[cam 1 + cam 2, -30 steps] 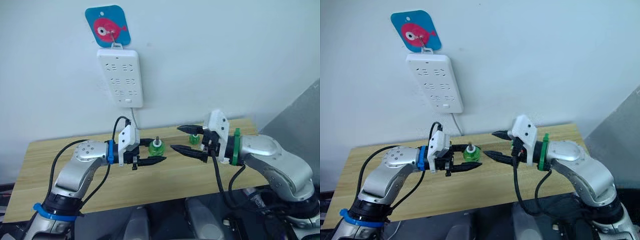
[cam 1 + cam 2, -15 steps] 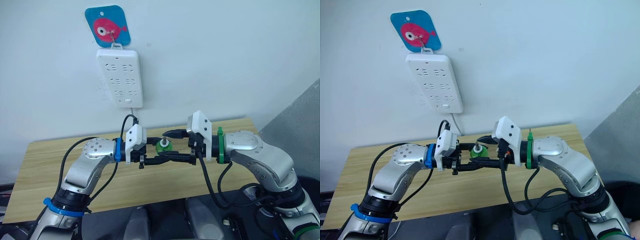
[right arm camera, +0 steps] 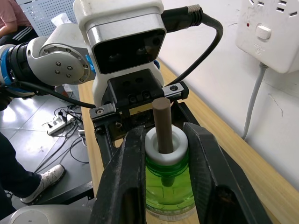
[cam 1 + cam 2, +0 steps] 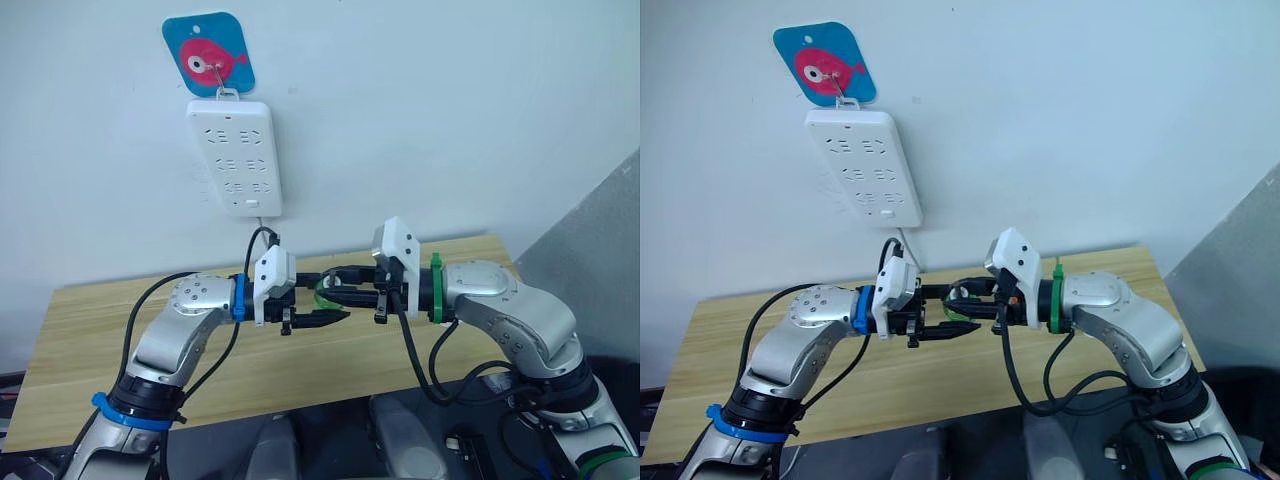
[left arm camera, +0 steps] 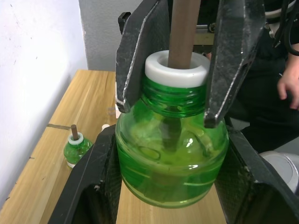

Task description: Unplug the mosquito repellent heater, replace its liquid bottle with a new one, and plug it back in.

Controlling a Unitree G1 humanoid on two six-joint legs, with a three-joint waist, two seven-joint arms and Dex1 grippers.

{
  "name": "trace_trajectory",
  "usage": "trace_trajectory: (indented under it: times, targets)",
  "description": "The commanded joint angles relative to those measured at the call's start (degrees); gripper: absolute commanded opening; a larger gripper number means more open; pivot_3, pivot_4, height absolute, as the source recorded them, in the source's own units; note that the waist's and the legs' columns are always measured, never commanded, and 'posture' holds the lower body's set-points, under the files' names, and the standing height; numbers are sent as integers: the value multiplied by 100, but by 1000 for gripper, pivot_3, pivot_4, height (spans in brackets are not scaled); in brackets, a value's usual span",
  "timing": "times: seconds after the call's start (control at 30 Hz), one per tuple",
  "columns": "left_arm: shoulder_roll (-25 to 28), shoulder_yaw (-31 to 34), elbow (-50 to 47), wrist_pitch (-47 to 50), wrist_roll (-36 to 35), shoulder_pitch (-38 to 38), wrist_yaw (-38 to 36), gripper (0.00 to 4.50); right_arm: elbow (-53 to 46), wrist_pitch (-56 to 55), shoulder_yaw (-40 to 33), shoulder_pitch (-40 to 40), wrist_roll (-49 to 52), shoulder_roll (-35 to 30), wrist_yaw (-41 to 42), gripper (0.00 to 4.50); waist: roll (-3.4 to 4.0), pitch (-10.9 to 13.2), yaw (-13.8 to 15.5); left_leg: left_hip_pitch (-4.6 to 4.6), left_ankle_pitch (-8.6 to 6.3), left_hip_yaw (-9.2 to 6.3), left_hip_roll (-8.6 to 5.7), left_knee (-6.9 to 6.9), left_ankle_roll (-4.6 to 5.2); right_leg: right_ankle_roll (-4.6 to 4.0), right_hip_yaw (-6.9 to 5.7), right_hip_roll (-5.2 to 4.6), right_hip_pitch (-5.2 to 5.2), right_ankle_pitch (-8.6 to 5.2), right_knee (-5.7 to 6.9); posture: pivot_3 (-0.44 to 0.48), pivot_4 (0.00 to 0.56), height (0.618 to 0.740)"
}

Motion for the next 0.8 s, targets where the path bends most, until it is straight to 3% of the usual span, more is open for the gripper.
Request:
trace_trajectory:
  times: [0.03, 0.33, 0.37, 0.53, 0.7, 0.8]
  targets:
    - [-134, 112, -294, 27, -167, -72, 162, 2273, -76, -223, 65, 53, -45, -18, 144, 838, -1, -13, 0, 0, 0, 0, 0, 0, 0, 0, 0, 0, 0, 0, 0, -208, 159, 734]
    - [-206, 279, -297, 484, -460, -94, 228, 2272, -81, -256, -134, 30, 92, 83, 152, 838, 1, -153, -15, 2, 0, -1, -1, 1, 0, 0, 0, 0, 1, 0, 5, -206, 116, 734]
    - [-226, 298, -242, 436, -424, -126, 246, 2996, -87, -252, -165, 30, 111, 63, 165, 838, 1, -185, -15, 2, 0, -1, -1, 1, 0, 0, 0, 0, 1, 0, 5, -207, 108, 734]
    - [-242, 278, -84, 303, -268, -222, 239, 4477, -104, -230, -314, 9, 196, -21, 226, 838, -2, -323, -24, 5, 0, -4, -5, 0, 0, 1, -2, -1, 5, 0, 4, -210, 95, 734]
    - [-154, 379, -327, 735, -532, -62, 351, 4500, -158, 61, -840, 17, 622, -56, 87, 838, -1, -445, -59, 7, 0, -5, -5, -4, 0, 1, -2, 0, 6, 0, 3, -219, 76, 734]
    - [-271, 662, -670, 1649, -1281, 26, 762, 4500, -99, 389, -1324, 42, 1096, 11, -168, 838, -2, -496, -100, 6, -1, -7, -5, -3, 1, 1, -3, -1, 8, 0, 3, -217, 68, 734]
